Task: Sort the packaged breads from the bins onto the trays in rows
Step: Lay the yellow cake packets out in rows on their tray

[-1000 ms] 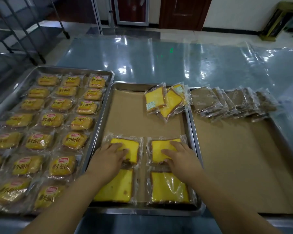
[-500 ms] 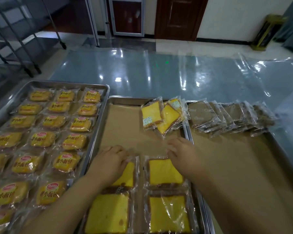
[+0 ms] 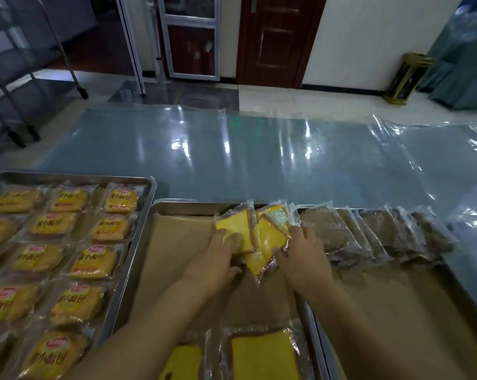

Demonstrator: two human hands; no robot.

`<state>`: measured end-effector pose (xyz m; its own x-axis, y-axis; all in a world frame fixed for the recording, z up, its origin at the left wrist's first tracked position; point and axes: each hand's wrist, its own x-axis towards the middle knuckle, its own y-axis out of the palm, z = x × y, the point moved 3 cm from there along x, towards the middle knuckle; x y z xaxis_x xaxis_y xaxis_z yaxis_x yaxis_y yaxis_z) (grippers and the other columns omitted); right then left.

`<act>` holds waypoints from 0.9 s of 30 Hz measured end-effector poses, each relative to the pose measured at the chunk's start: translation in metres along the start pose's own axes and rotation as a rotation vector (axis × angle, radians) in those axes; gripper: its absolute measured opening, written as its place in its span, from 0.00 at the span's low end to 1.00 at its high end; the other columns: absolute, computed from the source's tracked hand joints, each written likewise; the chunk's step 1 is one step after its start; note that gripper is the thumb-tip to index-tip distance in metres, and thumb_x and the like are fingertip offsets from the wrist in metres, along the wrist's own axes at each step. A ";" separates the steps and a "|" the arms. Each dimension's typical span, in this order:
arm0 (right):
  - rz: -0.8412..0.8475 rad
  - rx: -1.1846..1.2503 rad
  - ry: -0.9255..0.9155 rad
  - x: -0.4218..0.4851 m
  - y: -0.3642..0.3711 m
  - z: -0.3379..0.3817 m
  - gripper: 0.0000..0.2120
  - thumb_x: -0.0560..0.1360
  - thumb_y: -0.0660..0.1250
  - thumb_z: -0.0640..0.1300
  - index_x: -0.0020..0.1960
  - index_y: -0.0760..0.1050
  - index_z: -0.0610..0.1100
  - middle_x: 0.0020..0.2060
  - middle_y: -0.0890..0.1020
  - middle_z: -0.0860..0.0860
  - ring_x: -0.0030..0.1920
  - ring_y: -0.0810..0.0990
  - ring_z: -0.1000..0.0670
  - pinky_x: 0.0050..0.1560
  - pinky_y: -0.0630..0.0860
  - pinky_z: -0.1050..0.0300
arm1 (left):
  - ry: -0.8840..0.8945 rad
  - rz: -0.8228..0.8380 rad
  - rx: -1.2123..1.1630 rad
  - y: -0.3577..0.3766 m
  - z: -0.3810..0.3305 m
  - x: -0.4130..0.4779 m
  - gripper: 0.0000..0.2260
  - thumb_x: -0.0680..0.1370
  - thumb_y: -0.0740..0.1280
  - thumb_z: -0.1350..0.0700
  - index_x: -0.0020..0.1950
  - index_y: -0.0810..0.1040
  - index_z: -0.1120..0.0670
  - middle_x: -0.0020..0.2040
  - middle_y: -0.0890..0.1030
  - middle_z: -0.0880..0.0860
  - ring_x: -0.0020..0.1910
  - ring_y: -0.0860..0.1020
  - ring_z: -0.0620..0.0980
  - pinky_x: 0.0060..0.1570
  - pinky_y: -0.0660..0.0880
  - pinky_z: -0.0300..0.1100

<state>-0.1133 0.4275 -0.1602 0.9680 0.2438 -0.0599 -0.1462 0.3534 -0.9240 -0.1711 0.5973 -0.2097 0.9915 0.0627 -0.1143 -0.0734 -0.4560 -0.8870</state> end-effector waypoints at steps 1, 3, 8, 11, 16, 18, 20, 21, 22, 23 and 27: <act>-0.005 0.000 -0.001 0.001 0.002 -0.002 0.25 0.75 0.66 0.51 0.68 0.63 0.44 0.63 0.68 0.45 0.62 0.68 0.43 0.58 0.70 0.50 | -0.005 0.015 0.000 0.004 0.001 0.006 0.30 0.74 0.68 0.50 0.72 0.58 0.49 0.73 0.55 0.52 0.66 0.66 0.55 0.61 0.70 0.47; -0.021 0.007 -0.011 0.003 0.004 -0.004 0.25 0.75 0.66 0.50 0.68 0.63 0.44 0.63 0.69 0.46 0.61 0.68 0.43 0.58 0.69 0.51 | -0.010 0.017 0.021 0.010 0.003 0.014 0.30 0.74 0.68 0.50 0.72 0.59 0.50 0.71 0.57 0.52 0.65 0.66 0.54 0.58 0.71 0.46; -0.032 0.012 -0.001 0.003 0.005 -0.007 0.27 0.74 0.68 0.48 0.69 0.63 0.44 0.64 0.69 0.45 0.62 0.68 0.43 0.59 0.70 0.50 | 0.042 -0.089 -0.049 0.012 0.011 0.012 0.22 0.76 0.65 0.53 0.69 0.65 0.52 0.69 0.64 0.51 0.64 0.65 0.50 0.58 0.67 0.41; -0.038 0.001 0.009 -0.002 0.006 -0.008 0.25 0.74 0.68 0.49 0.67 0.64 0.44 0.63 0.69 0.45 0.61 0.68 0.43 0.59 0.70 0.50 | 0.045 -0.147 -0.164 0.011 0.019 -0.009 0.22 0.76 0.65 0.54 0.69 0.67 0.51 0.68 0.65 0.49 0.62 0.68 0.48 0.58 0.67 0.38; -0.061 0.099 -0.005 -0.020 0.007 -0.011 0.20 0.73 0.69 0.46 0.61 0.68 0.42 0.57 0.71 0.44 0.56 0.72 0.44 0.54 0.72 0.51 | -0.003 -0.267 -0.336 -0.003 0.028 -0.048 0.16 0.78 0.62 0.51 0.66 0.69 0.47 0.55 0.73 0.45 0.50 0.74 0.38 0.44 0.70 0.32; -0.064 0.135 -0.016 -0.027 0.008 -0.013 0.19 0.73 0.69 0.44 0.60 0.68 0.41 0.55 0.72 0.44 0.52 0.73 0.45 0.50 0.71 0.55 | -0.069 -0.354 -0.404 -0.013 0.033 -0.063 0.14 0.79 0.61 0.48 0.64 0.66 0.41 0.49 0.73 0.38 0.47 0.73 0.35 0.40 0.67 0.30; -0.054 0.187 0.000 -0.034 0.010 -0.015 0.19 0.73 0.69 0.44 0.60 0.68 0.41 0.55 0.72 0.45 0.48 0.71 0.49 0.46 0.70 0.57 | -0.116 -0.426 -0.535 -0.020 0.038 -0.076 0.16 0.79 0.60 0.49 0.65 0.62 0.37 0.51 0.73 0.36 0.49 0.73 0.34 0.42 0.69 0.35; -0.047 0.212 0.010 -0.037 0.011 -0.016 0.19 0.73 0.69 0.44 0.60 0.68 0.41 0.56 0.71 0.45 0.47 0.70 0.50 0.46 0.69 0.57 | -0.132 -0.442 -0.614 -0.023 0.041 -0.081 0.16 0.80 0.59 0.51 0.64 0.61 0.35 0.51 0.73 0.36 0.50 0.73 0.34 0.44 0.70 0.36; -0.039 0.234 0.019 -0.039 0.013 -0.017 0.19 0.73 0.69 0.44 0.61 0.68 0.42 0.57 0.71 0.45 0.47 0.69 0.51 0.46 0.70 0.57 | -0.147 -0.437 -0.680 -0.024 0.043 -0.085 0.16 0.80 0.59 0.52 0.62 0.62 0.33 0.51 0.75 0.36 0.50 0.74 0.33 0.44 0.70 0.36; -0.030 0.251 0.027 -0.042 0.014 -0.017 0.20 0.73 0.69 0.44 0.62 0.67 0.42 0.57 0.71 0.46 0.48 0.70 0.51 0.47 0.70 0.56 | -0.165 -0.412 -0.716 -0.024 0.046 -0.088 0.16 0.80 0.59 0.53 0.60 0.63 0.32 0.51 0.76 0.36 0.50 0.74 0.33 0.44 0.69 0.36; -0.012 0.250 0.046 -0.052 0.017 -0.018 0.17 0.74 0.68 0.46 0.60 0.67 0.43 0.54 0.71 0.47 0.49 0.73 0.48 0.47 0.73 0.53 | -0.318 -0.274 -0.578 -0.022 0.060 -0.101 0.20 0.80 0.60 0.56 0.70 0.62 0.43 0.57 0.77 0.44 0.54 0.76 0.45 0.47 0.71 0.40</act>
<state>-0.1621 0.4050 -0.1793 0.9773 0.1994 -0.0723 -0.1756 0.5695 -0.8030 -0.2764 0.6539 -0.2053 0.8803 0.4581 -0.1237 0.3302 -0.7786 -0.5337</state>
